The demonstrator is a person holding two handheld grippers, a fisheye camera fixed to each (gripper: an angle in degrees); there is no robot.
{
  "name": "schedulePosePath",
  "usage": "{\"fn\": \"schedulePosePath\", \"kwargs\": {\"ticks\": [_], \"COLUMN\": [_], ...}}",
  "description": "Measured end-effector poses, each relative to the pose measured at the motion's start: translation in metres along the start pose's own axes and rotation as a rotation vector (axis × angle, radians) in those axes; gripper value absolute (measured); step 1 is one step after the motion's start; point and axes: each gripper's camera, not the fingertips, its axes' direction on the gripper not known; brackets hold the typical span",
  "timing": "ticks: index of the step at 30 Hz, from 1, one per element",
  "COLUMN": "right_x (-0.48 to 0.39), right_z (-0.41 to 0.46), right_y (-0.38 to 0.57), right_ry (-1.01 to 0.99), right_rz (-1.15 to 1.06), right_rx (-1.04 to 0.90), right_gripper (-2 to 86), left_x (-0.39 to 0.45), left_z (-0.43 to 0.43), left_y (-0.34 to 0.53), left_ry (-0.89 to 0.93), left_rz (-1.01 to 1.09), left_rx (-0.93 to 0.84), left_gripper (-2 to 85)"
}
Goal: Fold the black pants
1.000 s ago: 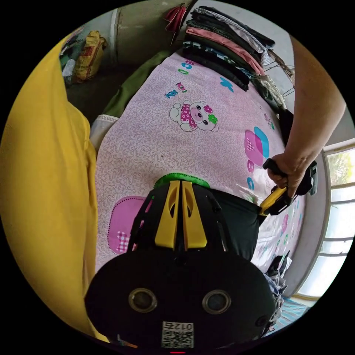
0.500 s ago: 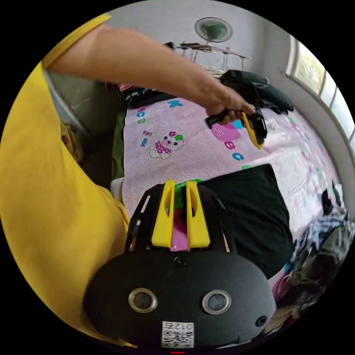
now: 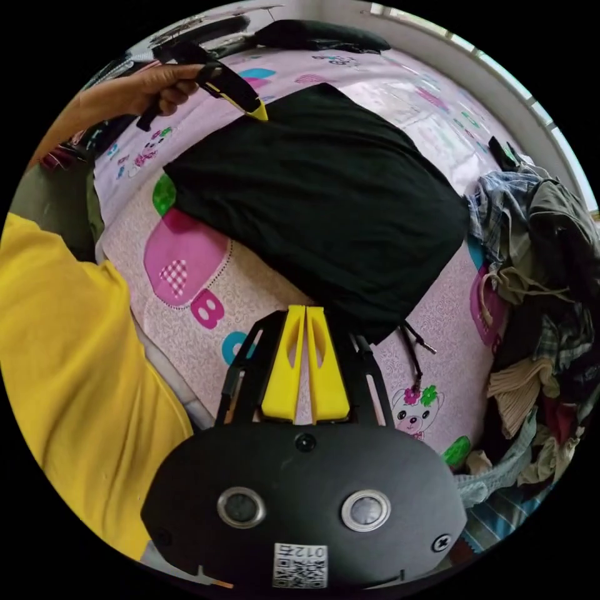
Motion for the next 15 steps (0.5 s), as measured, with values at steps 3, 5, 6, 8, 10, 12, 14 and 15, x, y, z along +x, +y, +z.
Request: {"fn": "schedulePosePath", "kwargs": {"ticks": [3,5,6,8,10,12,14,15], "right_x": [0.002,0.004,0.006,0.008,0.004,-0.01,-0.016,-0.016], "right_z": [-0.032,-0.042,-0.043,-0.04,-0.04,-0.036,-0.026,-0.025], "right_y": [-0.003,-0.013,-0.021,-0.034,-0.046,-0.058,-0.061,-0.058], "right_ry": [-0.002,-0.034,-0.067,-0.12,-0.166,-0.169,-0.138,-0.129], "right_rz": [0.01,0.023,0.036,0.05,0.027,-0.055,-0.076,-0.07], "right_rx": [0.13,0.185,0.191,0.189,0.201,0.152,0.061,0.05], "right_gripper": [0.8,0.8,0.8,0.8,0.8,0.8,0.7,0.7], "left_x": [0.03,0.064,0.072,0.095,0.098,0.092,0.079,0.077], "left_z": [-0.02,-0.026,-0.024,-0.008,0.002,0.006,0.008,0.008], "left_y": [0.012,0.025,0.028,0.037,0.039,0.038,0.034,0.034], "left_ry": [-0.091,-0.109,-0.105,-0.149,-0.229,-0.227,-0.145,-0.128], "left_rz": [0.052,0.146,0.171,0.235,0.217,0.178,0.124,0.116], "left_rx": [0.044,0.033,0.021,-0.06,-0.085,-0.086,-0.08,-0.077], "left_gripper": [0.4,0.5,0.5,0.4,0.4,0.3,0.4,0.4]}}
